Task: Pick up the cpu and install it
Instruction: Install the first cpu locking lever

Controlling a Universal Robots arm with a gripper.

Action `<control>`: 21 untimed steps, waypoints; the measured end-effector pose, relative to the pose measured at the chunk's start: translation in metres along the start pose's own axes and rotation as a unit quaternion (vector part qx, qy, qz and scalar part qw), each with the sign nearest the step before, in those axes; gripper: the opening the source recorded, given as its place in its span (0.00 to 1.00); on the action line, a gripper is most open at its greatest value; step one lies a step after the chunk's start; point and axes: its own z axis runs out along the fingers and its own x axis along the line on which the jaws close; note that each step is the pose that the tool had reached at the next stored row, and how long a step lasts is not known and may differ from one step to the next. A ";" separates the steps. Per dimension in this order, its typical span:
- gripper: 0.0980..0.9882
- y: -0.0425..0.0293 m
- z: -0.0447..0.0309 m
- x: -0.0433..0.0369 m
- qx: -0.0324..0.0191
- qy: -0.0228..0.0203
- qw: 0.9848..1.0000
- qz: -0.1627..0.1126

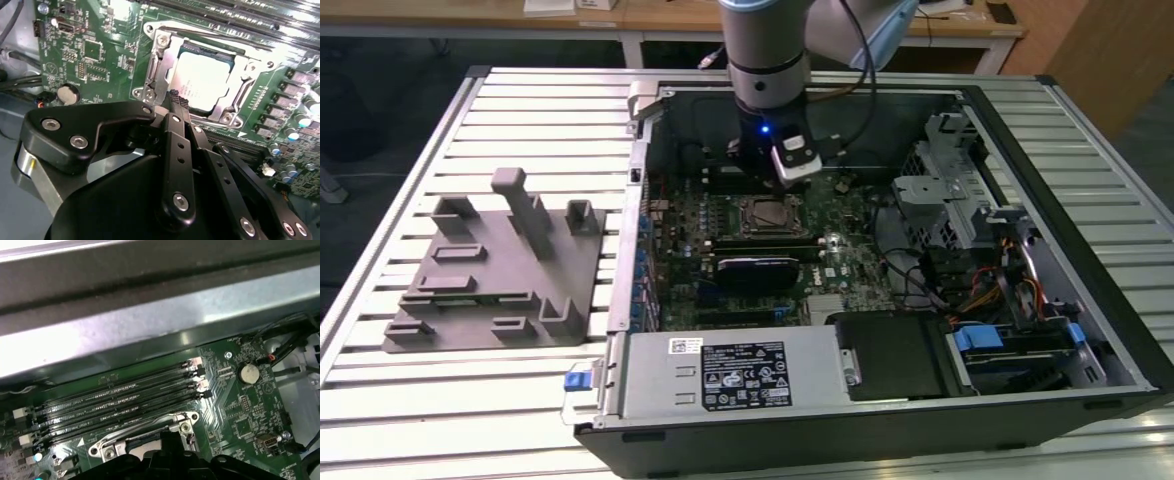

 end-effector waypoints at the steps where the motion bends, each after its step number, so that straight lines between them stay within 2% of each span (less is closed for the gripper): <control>1: 0.01 -0.0001 0.0002 -0.0006 0.003 0.003 1.000 0.000; 3: 0.01 -0.0004 0.0005 -0.0022 0.008 0.012 1.000 0.000; 4: 0.01 -0.0009 0.0009 -0.0042 0.013 0.022 1.000 0.001; 6: 0.01 -0.0019 0.0011 -0.0061 0.018 0.031 0.999 0.001; 7: 0.01 -0.0029 0.0014 -0.0077 0.022 0.036 0.999 0.001; 11: 0.01 -0.0043 0.0018 -0.0107 0.032 0.045 0.998 0.001; 15: 0.01 -0.0050 0.0023 -0.0127 0.044 0.053 0.998 0.000; 17: 0.01 -0.0054 0.0023 -0.0130 0.047 0.054 0.997 0.000; 21: 0.01 -0.0055 0.0024 -0.0130 0.047 0.054 0.997 0.000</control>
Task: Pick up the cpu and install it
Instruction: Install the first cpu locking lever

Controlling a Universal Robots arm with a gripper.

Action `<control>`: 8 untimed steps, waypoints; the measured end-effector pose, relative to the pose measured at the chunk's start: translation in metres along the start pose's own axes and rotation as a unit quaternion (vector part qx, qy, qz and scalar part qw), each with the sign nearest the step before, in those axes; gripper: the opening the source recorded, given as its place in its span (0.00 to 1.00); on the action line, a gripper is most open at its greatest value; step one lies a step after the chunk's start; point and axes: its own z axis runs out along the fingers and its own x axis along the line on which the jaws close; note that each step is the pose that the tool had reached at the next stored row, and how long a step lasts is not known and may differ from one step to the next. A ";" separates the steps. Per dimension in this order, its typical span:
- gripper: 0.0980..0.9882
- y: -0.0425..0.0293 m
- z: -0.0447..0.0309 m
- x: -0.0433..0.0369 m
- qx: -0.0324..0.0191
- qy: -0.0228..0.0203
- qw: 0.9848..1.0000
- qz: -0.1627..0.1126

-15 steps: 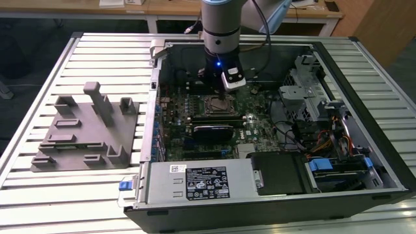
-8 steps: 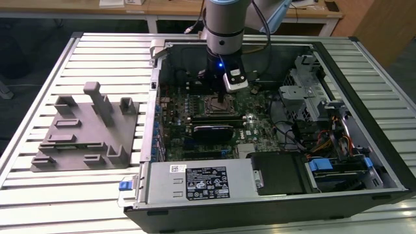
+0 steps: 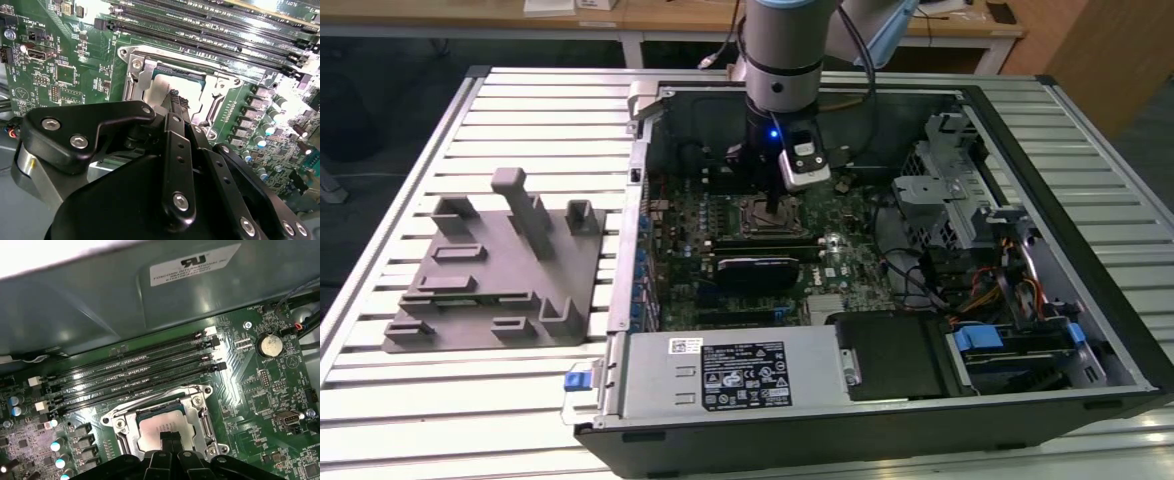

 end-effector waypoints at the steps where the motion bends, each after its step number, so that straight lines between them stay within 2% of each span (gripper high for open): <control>1: 0.01 -0.0001 0.0000 0.0000 0.000 0.000 1.000 0.000; 8: 0.01 -0.0012 -0.0002 -0.0003 0.001 0.000 1.000 -0.004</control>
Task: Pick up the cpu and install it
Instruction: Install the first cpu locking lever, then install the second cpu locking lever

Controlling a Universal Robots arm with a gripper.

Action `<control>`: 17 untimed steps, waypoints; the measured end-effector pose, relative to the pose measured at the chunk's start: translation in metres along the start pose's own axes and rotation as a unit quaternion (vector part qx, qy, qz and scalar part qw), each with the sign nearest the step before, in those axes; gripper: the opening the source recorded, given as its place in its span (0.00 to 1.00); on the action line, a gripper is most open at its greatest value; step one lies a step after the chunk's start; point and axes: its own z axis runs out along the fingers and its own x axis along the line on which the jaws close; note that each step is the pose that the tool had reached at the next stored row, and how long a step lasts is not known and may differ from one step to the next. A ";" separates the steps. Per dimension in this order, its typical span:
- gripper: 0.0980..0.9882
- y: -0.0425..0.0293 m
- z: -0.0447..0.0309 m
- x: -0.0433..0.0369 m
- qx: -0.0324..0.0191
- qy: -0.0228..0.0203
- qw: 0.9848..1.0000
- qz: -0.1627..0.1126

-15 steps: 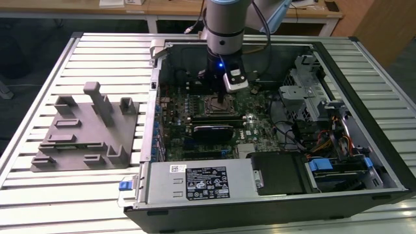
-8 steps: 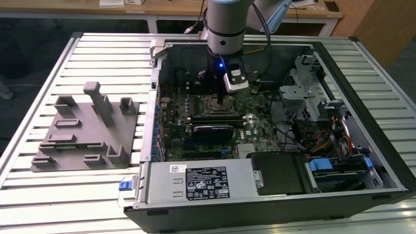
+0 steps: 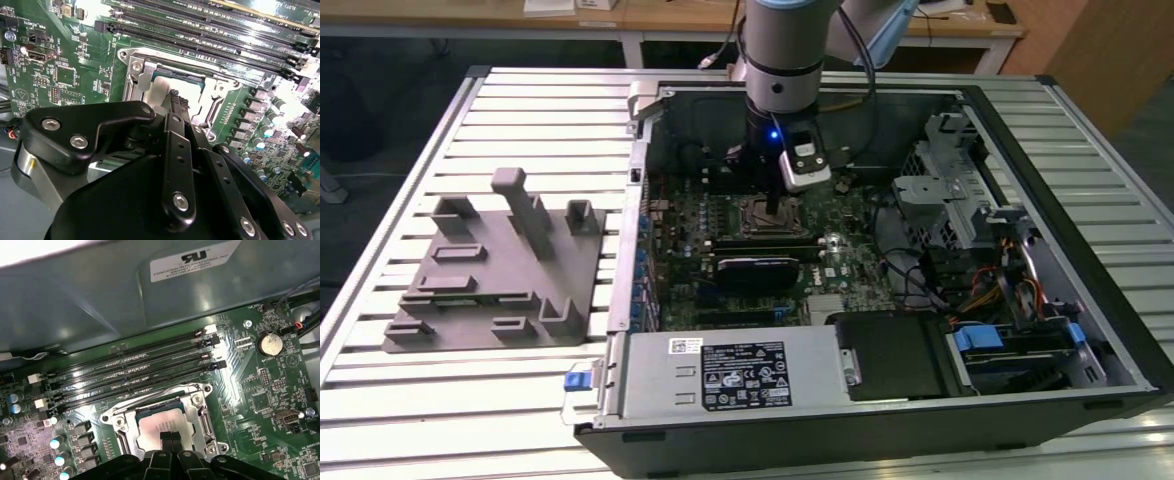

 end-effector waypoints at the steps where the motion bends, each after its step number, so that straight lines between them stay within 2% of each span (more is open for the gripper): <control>1: 0.01 0.0000 -0.0008 0.0000 0.000 0.000 1.000 -0.002; 10: 0.01 0.0003 -0.0175 -0.0007 -0.001 0.000 1.000 -0.010; 17: 0.01 0.0004 -0.0191 -0.0008 -0.001 0.000 1.000 -0.011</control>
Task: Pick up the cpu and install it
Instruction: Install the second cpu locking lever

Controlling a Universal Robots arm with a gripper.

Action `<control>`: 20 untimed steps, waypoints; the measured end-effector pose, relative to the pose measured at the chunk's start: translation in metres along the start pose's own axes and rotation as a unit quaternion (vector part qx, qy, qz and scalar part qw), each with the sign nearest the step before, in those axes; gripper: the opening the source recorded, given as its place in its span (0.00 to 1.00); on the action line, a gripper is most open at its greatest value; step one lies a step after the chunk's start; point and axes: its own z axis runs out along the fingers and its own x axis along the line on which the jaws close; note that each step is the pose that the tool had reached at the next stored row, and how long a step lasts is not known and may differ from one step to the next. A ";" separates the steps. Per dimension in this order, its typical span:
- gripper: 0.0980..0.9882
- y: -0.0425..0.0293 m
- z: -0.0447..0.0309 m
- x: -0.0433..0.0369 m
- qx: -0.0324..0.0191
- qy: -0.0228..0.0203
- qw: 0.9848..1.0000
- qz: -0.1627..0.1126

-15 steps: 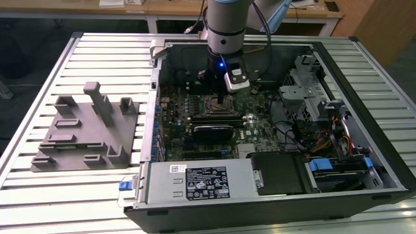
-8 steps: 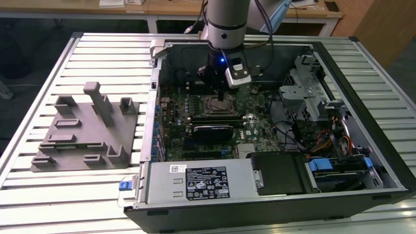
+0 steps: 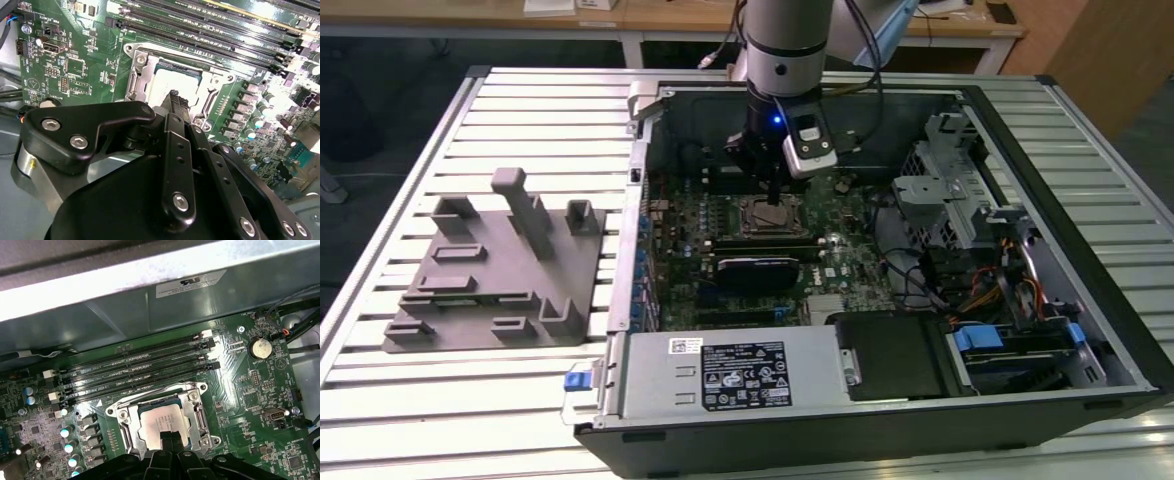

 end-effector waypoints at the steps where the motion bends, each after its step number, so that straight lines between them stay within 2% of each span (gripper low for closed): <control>1: 0.01 0.0000 0.0000 0.0000 0.000 0.000 1.000 0.000; 10: 0.01 0.0001 -0.0065 -0.0003 0.000 0.000 1.000 0.000; 15: 0.01 -0.0001 -0.0067 -0.0003 0.000 0.000 1.000 0.000; 20: 0.01 -0.0034 -0.0067 -0.0013 0.000 0.000 1.000 0.000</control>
